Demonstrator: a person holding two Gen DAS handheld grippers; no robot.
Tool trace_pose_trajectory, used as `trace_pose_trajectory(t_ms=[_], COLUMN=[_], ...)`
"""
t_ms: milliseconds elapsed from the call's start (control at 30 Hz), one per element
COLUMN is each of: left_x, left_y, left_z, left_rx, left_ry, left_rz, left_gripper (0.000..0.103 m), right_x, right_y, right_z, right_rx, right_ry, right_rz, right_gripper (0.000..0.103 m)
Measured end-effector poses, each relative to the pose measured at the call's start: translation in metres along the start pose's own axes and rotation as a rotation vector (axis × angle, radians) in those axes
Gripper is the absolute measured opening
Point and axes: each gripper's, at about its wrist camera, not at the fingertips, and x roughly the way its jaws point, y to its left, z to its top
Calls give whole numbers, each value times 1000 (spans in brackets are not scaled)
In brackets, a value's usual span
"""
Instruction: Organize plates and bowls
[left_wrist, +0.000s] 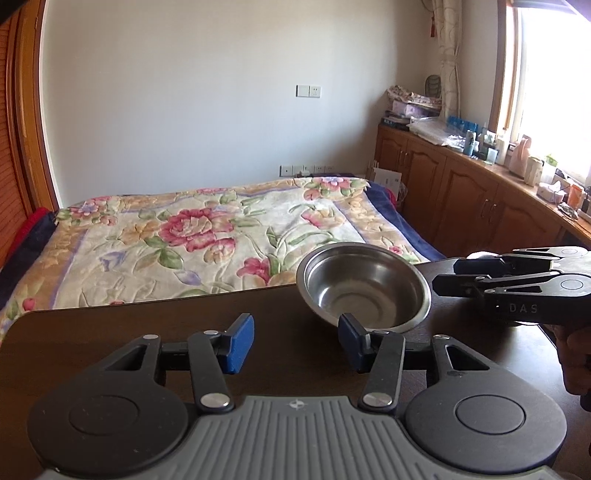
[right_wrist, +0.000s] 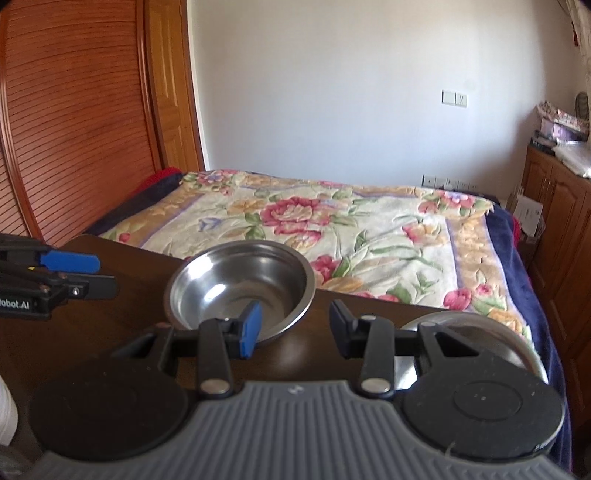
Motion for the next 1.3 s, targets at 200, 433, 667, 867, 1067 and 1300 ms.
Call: trace_pose_trajectory(t_ms=[200,433,667,867,1067,1300], left_x=[18,42,59,68,72,72], left_y=[1,-6,-7,-5,-3,-1], left_z=[7,11,14,13,12,11], left_rx=[-37,-25,-37,-37,-45,-32], left_ry=[4,27,59,80,90,98], left_rz=[-36,-46,-60,-52,-53,-45], left_gripper=[53,53,45,44,39,24], right_x=[12,19,27,29,34,34], right_y=[-3,-3,0,0,-2,0], right_z=[2,5,9,8,6,6], right_rx=[23,40,53,71,91,96], right_ry=[40,52,65,72,92,101], right_rz=[9,37,65,72,79,83], right_gripper=[42,42,42,42,40,25])
